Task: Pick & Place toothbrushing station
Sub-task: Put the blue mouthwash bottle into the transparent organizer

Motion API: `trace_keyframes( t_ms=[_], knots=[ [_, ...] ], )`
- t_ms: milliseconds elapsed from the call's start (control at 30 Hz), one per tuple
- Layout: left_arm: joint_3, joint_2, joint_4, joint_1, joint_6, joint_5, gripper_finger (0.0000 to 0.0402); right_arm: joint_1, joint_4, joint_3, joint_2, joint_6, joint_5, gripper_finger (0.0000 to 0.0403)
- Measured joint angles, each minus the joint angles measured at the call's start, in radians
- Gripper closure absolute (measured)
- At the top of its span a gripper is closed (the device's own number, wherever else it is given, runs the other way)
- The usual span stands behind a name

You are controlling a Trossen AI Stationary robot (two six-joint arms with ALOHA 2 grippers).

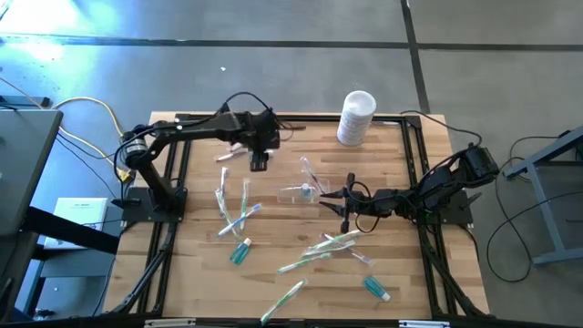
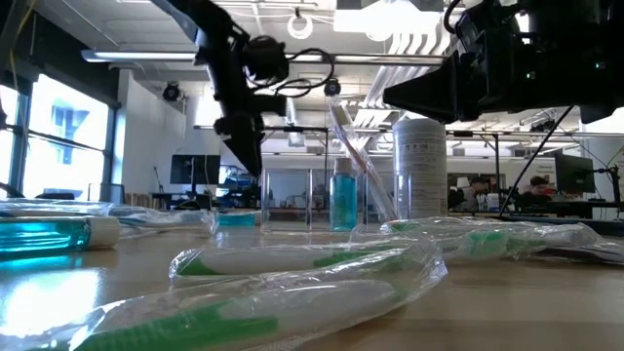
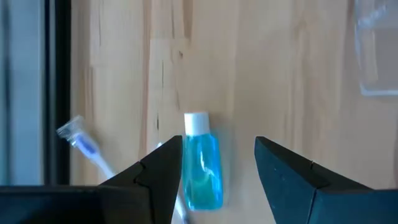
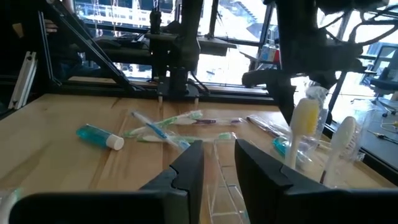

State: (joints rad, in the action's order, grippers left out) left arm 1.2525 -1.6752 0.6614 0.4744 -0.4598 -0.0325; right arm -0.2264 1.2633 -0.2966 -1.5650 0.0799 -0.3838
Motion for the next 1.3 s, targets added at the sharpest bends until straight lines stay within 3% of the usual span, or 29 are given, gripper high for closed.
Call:
trace_keyframes(
  t_ms=[267, 1100, 1300],
  knots=[
    [-0.029, -0.062, -0.115, 0.065, -0.007, 0.134, 0.0208, 0.0, 0.001, 0.0, 0.0, 0.0, -0.041, 0.032],
    [-0.029, -0.163, -0.173, 0.064, -0.008, 0.022, 0.0208, 0.0, -0.007, 0.0, 0.0, 0.0, -0.041, 0.032],
    [-0.028, -0.175, -0.18, 0.071, -0.006, 0.046, 0.0208, 0.0, -0.008, 0.0, 0.0, 0.0, -0.041, 0.032]
  ],
)
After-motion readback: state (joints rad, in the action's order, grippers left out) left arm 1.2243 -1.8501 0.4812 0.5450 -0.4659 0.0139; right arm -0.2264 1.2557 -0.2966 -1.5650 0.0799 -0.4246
